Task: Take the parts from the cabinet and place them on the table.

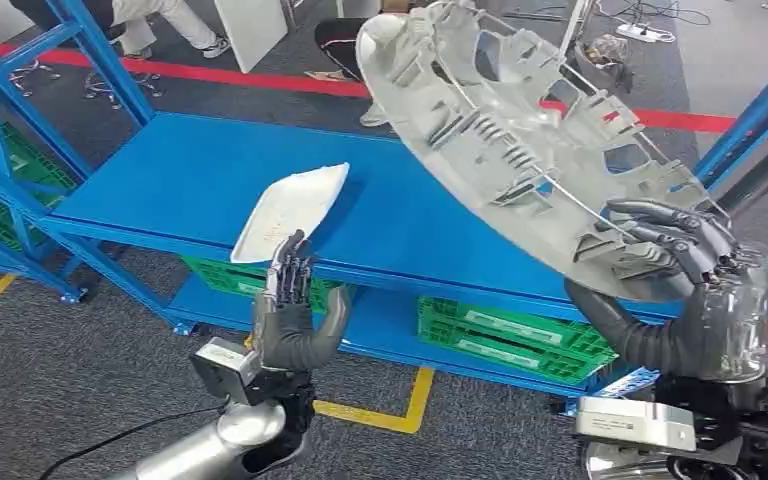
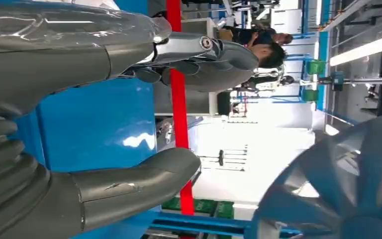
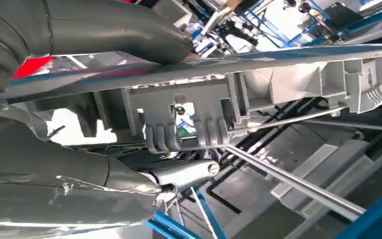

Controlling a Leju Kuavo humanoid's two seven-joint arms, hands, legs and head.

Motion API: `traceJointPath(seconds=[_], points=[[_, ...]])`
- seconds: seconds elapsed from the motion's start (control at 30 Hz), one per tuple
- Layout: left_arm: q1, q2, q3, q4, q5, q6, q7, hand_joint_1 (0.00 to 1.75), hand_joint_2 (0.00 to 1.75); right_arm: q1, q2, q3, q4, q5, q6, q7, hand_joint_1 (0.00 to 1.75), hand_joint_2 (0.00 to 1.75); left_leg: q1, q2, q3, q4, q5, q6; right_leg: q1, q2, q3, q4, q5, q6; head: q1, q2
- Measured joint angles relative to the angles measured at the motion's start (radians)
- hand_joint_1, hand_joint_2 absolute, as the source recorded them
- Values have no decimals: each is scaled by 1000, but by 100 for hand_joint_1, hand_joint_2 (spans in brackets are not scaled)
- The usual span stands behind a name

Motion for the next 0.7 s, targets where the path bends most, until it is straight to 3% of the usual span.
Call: traceJointPath(seconds=[0.37, 0.47, 0.5, 0.53, 0.57, 0.63, 0.67, 0.7], points=[[-2, 0, 0, 0, -3, 3, 1, 0, 175, 38, 0, 1, 14, 10, 15, 18, 175, 175, -7, 0, -3, 8, -7, 8, -5, 0, 1, -1, -2, 4, 0, 0], [-2, 0, 0, 0, -4, 3, 1, 0, 175, 39, 0, 1, 18, 10, 15, 18, 175, 175, -9, 0, -6, 10, -11, 13, -7, -1, 3, -5, -2, 11, 0, 0], [-3, 0, 0, -1, -4, 3, 1, 0, 175, 39, 0, 0, 18, 10, 15, 18, 175, 175, 0, -2, 1, -3, -7, 19, -4, -4, 6, -5, -6, 16, -1, 0], [-3, 0, 0, -1, -5, 3, 1, 0, 175, 40, -1, 0, 18, 9, 16, 18, 175, 175, 4, -3, 12, -11, -5, 21, -7, -4, -5, 16, -21, 16, 0, 0], [-6, 0, 0, -1, -5, 3, 2, 0, 175, 39, -1, 0, 18, 6, 16, 18, 175, 175, 5, -4, 15, -12, -7, 24, -6, -4, -29, 71, -54, 17, 5, 0], [-7, -2, 0, -1, -5, 3, 2, 0, 175, 44, -1, 1, 20, 0, 19, 16, 175, 175, 6, -13, 16, -11, -7, 26, -7, -4, -120, 256, -130, 21, 10, 0], [-7, -2, 0, -1, -5, 1, 2, 0, 175, 48, -2, 1, 21, -4, 19, 16, 175, 175, 6, -19, 16, -11, -8, 26, -7, -4, -160, 329, -149, 24, 10, 0], [-7, -2, 0, -1, -5, 0, 2, 0, 175, 53, -3, 1, 24, -6, 19, 17, 175, 175, 9, -28, 18, -10, -10, 23, -10, -4, -178, 350, -140, 26, 10, 0]])
